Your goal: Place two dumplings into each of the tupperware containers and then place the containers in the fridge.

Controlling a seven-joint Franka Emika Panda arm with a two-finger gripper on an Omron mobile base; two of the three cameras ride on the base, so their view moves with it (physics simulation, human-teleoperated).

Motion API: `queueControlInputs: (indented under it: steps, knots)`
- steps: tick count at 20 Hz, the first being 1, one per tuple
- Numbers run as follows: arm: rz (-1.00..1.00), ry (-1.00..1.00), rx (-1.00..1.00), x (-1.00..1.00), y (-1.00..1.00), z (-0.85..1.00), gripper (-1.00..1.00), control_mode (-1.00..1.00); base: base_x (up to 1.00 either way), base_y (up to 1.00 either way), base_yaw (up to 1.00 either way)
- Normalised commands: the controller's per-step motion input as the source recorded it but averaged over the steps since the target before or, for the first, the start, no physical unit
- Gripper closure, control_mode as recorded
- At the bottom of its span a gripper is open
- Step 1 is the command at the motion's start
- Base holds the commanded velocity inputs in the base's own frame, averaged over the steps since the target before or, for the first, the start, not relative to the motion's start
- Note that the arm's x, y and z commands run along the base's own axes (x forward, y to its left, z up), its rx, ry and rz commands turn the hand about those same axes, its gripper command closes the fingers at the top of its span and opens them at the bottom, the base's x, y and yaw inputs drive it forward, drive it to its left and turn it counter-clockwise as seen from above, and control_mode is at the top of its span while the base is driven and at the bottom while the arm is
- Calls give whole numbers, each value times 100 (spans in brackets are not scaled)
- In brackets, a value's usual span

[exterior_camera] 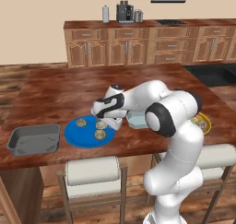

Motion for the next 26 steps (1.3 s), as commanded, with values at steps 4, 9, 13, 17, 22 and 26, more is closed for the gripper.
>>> queueControlInputs:
  steps: [4, 9, 13, 17, 22, 26]
  knots:
    - [-4, 0, 0, 26, 14, -26, -100, -100, 0, 0, 0]
    - [-5, 0, 0, 18, 6, -29, -100, -100, 0, 0, 0]
    - [-10, 0, 0, 0, 0, -39, -100, -100, 0, 0, 0]
    - [-12, 0, 0, 0, 1, -39, 100, -100, 0, 0, 0]
    - [-10, 0, 1, 0, -3, -2, 100, -100, 0, 0, 0]
    - [-1, -3, 0, 0, 0, 48, 100, -100, 0, 0, 0]
